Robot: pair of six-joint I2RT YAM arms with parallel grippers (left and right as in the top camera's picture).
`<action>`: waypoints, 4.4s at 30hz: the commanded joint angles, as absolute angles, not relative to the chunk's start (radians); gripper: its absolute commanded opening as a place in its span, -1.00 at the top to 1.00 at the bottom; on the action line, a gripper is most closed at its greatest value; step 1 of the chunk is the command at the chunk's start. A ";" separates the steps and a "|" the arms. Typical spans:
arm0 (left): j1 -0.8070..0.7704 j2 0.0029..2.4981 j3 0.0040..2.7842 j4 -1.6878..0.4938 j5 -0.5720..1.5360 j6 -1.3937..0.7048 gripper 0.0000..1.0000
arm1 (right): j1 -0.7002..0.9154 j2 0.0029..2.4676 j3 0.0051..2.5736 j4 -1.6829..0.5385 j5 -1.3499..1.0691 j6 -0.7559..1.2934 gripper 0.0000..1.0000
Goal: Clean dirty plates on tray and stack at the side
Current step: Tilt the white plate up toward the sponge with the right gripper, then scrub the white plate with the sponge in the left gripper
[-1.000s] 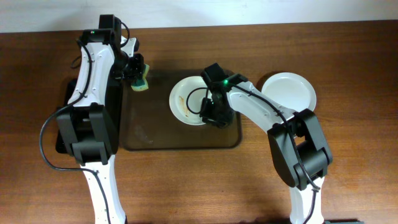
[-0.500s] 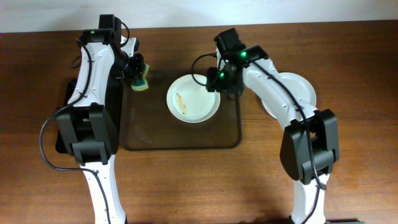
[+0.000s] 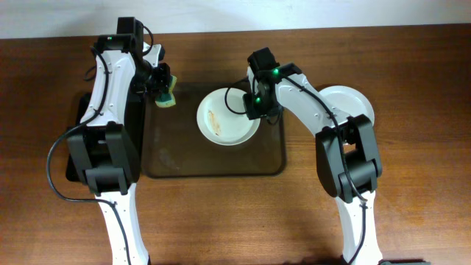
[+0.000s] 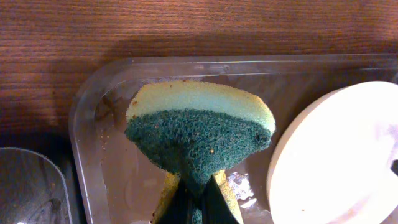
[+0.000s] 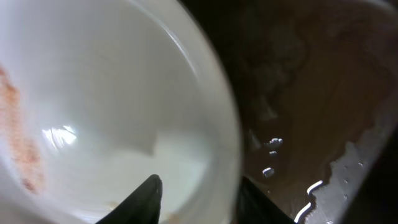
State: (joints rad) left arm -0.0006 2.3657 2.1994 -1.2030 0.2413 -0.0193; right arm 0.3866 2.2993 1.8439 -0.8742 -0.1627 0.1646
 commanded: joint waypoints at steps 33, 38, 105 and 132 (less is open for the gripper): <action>-0.002 2.376 2.213 -1.275 0.413 0.096 0.99 | 0.412 2.365 1.753 -0.803 -0.364 0.601 0.92; -0.014 2.376 2.207 -1.341 0.412 0.111 0.99 | 0.412 2.365 1.753 -0.803 -0.366 0.601 0.92; -0.158 2.376 1.869 -1.101 0.639 0.138 0.99 | 0.427 2.365 1.752 -0.803 -0.355 0.599 0.92; -0.162 2.376 1.869 -1.229 0.464 0.015 0.99 | 0.427 2.365 1.752 -0.799 -0.355 0.584 0.92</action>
State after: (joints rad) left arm -0.2077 2.3474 1.8816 -1.0760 0.4389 -0.0238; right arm 0.4198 2.3272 1.7817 -0.7891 -0.4030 0.5903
